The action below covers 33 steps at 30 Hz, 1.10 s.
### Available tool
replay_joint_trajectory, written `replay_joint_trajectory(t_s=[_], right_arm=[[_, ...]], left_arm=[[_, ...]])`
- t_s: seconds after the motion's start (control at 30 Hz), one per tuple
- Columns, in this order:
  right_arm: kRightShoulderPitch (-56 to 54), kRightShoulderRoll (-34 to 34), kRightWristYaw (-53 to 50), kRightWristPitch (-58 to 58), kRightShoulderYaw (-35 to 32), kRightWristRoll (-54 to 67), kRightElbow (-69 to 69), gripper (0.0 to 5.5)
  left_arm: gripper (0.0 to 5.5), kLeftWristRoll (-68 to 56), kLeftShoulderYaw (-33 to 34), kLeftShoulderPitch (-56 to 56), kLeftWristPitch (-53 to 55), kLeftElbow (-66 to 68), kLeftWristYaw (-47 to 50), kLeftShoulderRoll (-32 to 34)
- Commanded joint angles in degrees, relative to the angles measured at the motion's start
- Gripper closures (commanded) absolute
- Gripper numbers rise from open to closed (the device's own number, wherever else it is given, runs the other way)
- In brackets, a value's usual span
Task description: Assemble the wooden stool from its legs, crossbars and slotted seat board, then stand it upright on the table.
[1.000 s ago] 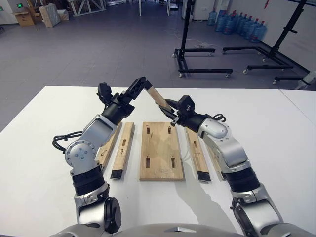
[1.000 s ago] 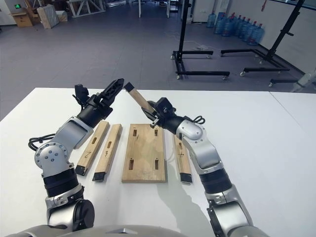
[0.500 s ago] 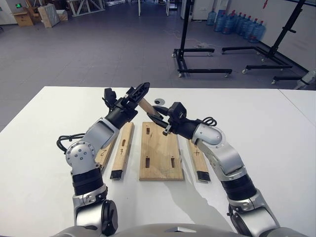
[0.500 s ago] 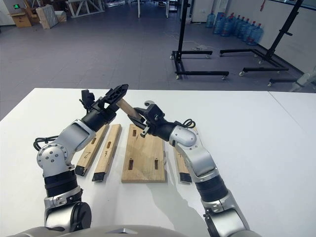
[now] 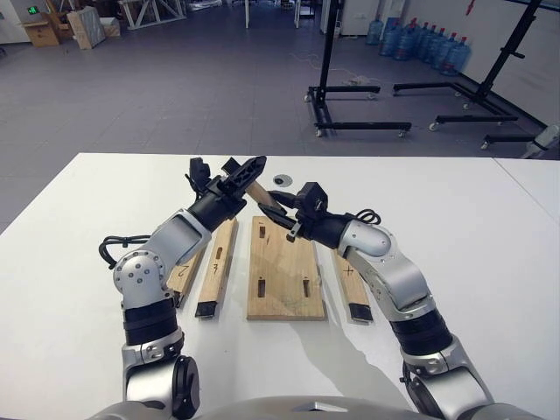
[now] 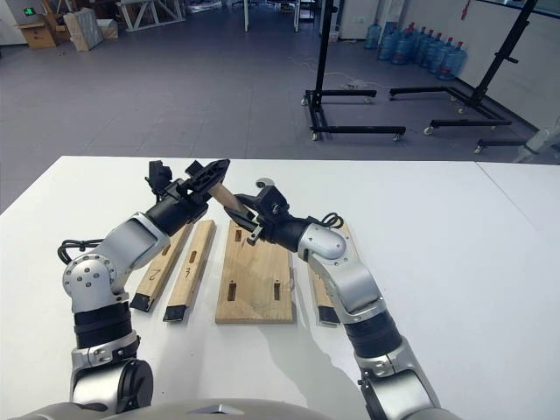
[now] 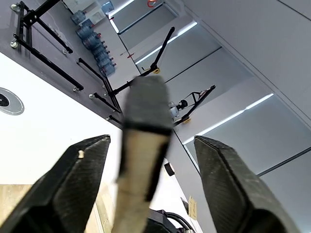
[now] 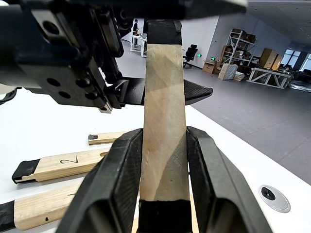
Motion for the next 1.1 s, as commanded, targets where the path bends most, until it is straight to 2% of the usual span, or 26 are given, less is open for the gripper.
replay_joint_trajectory(t_s=[0.03, 0.5, 0.8, 0.83, 1.1], right_arm=[[0.0, -0.2, 0.1, 1.1, -0.6, 0.3, -0.7, 4.21], [0.2, -0.3, 0.4, 2.0, -0.1, 0.7, -1.3, 4.21], [0.4, -0.5, 0.7, 5.1, 1.6, 0.3, -2.0, 4.21], [0.4, -0.5, 0.6, 6.1, 1.9, 0.3, -1.9, 3.85], [-0.6, -0.3, 0.1, 9.0, 2.3, 0.3, -0.8, 2.50]], left_arm=[[2.97, -1.0, -0.2, 0.6, -0.7, 0.3, 1.0, 0.9], [4.98, -1.2, -1.1, 1.2, -2.2, 0.2, 1.1, 1.6], [5.11, 1.6, -2.8, 1.8, -3.5, -0.3, -0.4, 2.7], [5.11, 1.9, -2.9, 1.9, -3.7, -0.3, -0.5, 2.7], [5.11, 5.0, -3.5, 1.9, -4.6, -0.1, -1.8, 3.6]])
